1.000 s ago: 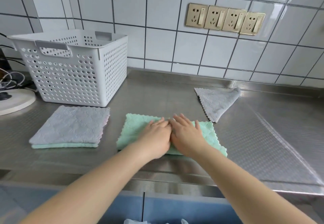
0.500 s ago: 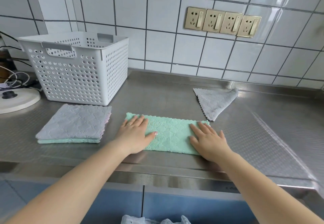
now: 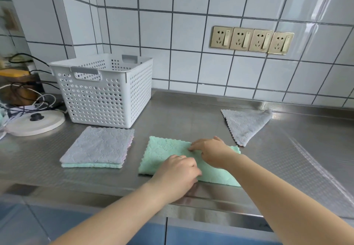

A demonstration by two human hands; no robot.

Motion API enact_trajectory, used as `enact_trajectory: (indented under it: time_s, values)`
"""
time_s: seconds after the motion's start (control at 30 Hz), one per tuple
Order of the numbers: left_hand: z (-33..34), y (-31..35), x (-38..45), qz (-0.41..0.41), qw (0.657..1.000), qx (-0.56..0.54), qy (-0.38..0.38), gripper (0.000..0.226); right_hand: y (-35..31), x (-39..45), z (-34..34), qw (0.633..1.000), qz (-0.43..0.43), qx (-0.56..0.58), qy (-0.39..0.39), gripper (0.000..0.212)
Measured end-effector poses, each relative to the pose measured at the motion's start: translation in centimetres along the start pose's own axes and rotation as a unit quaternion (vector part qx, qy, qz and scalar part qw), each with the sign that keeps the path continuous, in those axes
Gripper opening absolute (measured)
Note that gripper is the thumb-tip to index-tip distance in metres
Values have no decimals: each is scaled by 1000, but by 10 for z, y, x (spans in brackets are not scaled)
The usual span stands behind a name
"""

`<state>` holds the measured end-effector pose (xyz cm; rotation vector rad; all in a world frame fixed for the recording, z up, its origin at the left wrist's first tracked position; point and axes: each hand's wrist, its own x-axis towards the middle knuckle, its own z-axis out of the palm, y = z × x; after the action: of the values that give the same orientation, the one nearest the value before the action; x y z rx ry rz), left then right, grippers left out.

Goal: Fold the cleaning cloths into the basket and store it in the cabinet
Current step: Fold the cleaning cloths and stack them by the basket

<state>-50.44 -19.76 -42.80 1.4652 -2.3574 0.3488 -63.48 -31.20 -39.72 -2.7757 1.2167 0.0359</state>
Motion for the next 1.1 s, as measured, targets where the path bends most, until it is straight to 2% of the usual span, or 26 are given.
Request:
enact_trajectory:
  time_s: [0.13,0.27,0.47,0.67,0.77,0.83,0.93,1.0,1.1]
  values:
    - [-1,-5,-2,-5,1000,12,-6,10,7,3,-3,1000,-11,-25,-6,66]
    - [-5,-19,-16,-7,1000,21,8,25,11,-9,-5,999,-16,-51,0,64]
    - [-15,-48,-35,-36,999,29,14,8,19,-37,-1,997,-23,-75,19,53]
    - [-18,-67,-28,-56,998,32,-23,17,21,-66,7,996,-38,-67,47,50]
    - [-23,-68,-23,-48,998,29,-40,14,19,-75,8,995,-48,-66,59,48]
    - [-27,-69,-24,-38,998,14,-56,21,19,-85,9,994,-61,-53,78,44]
    - [-38,-71,-39,-29,992,-66,-102,47,22,-107,14,991,-92,4,97,49]
    - [-46,-66,-53,2,981,-99,-167,66,23,-123,18,990,-116,34,69,57]
    - [-52,-54,-71,47,958,-45,-280,80,21,-136,30,990,-141,-16,-3,71]
